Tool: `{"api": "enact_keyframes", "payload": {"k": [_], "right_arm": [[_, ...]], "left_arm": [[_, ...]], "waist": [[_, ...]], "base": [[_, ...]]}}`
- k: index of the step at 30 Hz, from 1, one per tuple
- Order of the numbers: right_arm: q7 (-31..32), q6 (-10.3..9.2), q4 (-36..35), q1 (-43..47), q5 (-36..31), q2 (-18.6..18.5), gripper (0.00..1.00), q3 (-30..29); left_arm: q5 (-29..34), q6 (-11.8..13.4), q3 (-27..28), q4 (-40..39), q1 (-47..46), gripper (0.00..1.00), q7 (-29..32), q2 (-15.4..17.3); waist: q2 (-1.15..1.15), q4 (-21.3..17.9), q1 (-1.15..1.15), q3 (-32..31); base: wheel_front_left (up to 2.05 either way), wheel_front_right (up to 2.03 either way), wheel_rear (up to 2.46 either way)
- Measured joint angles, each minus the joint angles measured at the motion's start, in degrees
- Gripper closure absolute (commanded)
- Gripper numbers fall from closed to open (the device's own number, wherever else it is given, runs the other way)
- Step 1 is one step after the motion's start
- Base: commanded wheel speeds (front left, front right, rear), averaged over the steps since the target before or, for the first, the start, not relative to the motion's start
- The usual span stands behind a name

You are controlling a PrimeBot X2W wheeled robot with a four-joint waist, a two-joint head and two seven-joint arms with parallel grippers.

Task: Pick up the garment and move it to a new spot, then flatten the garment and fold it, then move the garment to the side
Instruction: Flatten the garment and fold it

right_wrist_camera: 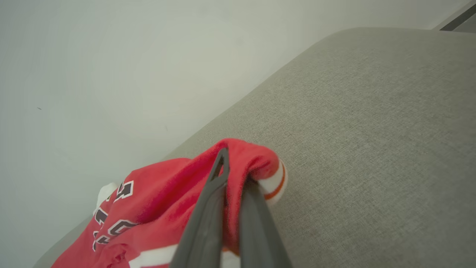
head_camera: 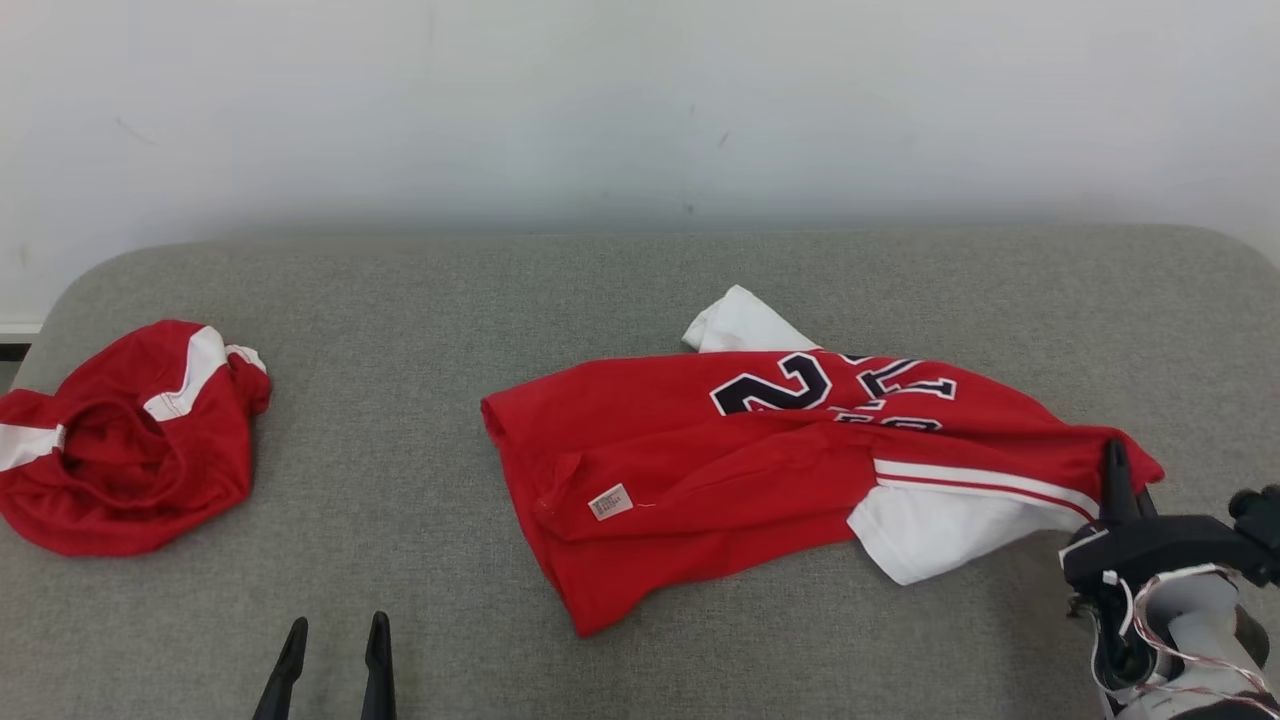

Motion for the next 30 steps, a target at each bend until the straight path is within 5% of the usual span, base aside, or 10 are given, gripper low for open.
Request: {"api": "enact_keyframes", "payload": {"k": [6, 7, 8, 9, 15, 30], "right_arm": [[2.0, 0.0, -0.6, 3.4, -6.9, 1.2, 1.0, -7.4], [2.2, 0.0, -0.3, 3.3, -9.1, 1.4, 0.83, -8.4], [2.5, 0.0, 0.1, 3.0, -10.7, 1.7, 0.22, -9.5], [2.9, 0.0, 0.4, 2.7, -12.1, 2.1, 0.0, -10.5], [5.6, 0.0, -0.3, -1.6, -17.1, 5.7, 0.0, -12.2], [11.7, 0.0, 2.1, -10.7, -27.9, 6.8, 0.0, -10.3]], "left_arm": [[0.0, 0.0, -0.1, 0.0, 0.0, 0.0, 0.0, 0.0], [0.0, 0.0, -0.2, 0.0, 0.0, 0.0, 0.0, 0.0], [0.0, 0.0, -0.2, 0.0, 0.0, 0.0, 0.0, 0.0], [0.0, 0.0, -0.3, 0.0, 0.0, 0.0, 0.0, 0.0], [0.1, 0.0, -1.0, 0.2, -0.2, 0.0, 0.0, 0.0], [0.1, 0.0, -2.0, 0.7, -0.4, 0.0, 0.0, 0.3]], "waist": [[0.0, 0.4, 0.0, 0.3], [0.0, 0.4, 0.0, 0.4], [0.0, 0.4, 0.0, 0.5], [0.0, 0.4, 0.0, 0.5], [0.0, 0.7, 0.0, 0.5], [0.0, 2.6, 0.0, 0.0]], "base": [[0.0, 0.0, 0.0], [0.0, 0.0, 0.0], [0.0, 0.0, 0.0], [0.0, 0.0, 0.0], [0.0, 0.0, 0.0], [0.0, 0.0, 0.0]]}}
